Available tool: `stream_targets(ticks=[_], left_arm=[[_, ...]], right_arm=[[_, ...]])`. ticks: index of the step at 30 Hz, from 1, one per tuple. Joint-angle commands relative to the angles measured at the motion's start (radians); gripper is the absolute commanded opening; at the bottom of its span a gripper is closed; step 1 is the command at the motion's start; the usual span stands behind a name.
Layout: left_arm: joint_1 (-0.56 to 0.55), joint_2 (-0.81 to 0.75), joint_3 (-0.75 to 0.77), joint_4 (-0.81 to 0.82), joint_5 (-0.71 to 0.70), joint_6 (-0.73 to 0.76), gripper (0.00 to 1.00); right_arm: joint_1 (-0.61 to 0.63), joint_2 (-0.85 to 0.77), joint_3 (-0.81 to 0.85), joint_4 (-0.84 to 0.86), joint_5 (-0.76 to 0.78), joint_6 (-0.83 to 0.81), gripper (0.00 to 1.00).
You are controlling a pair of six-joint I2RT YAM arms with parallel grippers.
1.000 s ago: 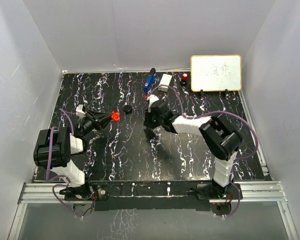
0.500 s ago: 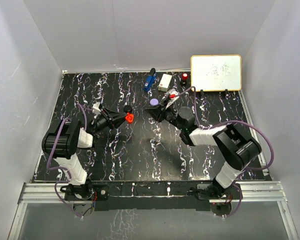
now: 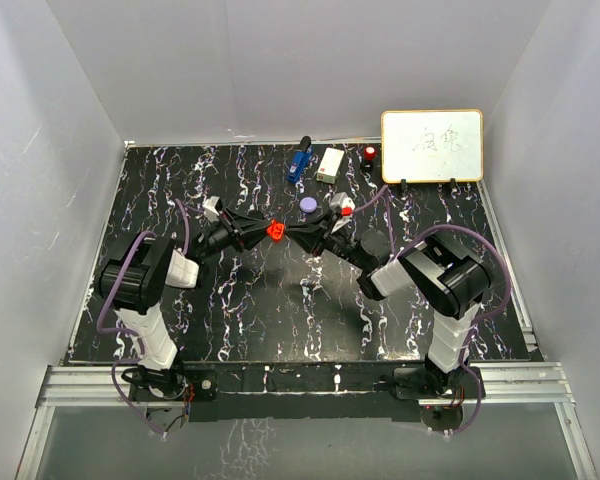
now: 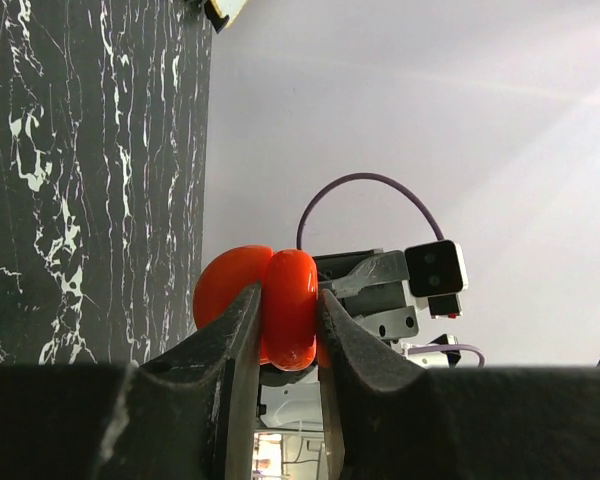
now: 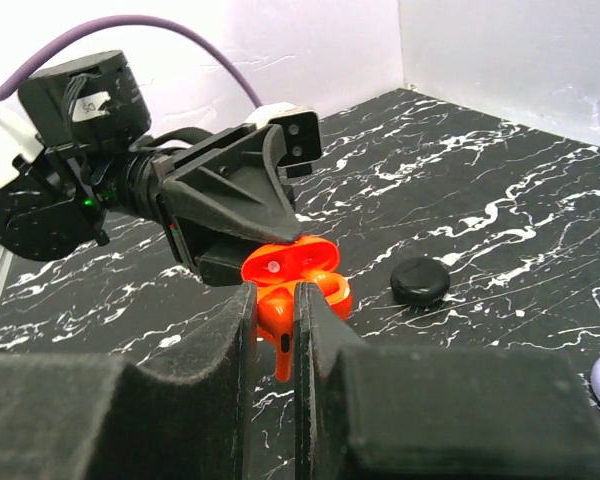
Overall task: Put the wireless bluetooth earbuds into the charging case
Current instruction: Place the earbud in the charging case.
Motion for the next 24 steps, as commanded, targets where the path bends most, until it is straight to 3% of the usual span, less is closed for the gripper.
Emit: stream_targets(ticks=[1,24], left_arm=[[-0.025,0.009,0.037,0.130,-0.014,-0.037,0.00],[-0.075,0.035,0.034,0.173,-0.018,-0.055,0.00]], right_arm=[[0.003,0.003,0.012,0.337,-0.059,-0.027,0.00],[0.003,0.003,0.060,0.337,-0.089,-0.059,0.00]])
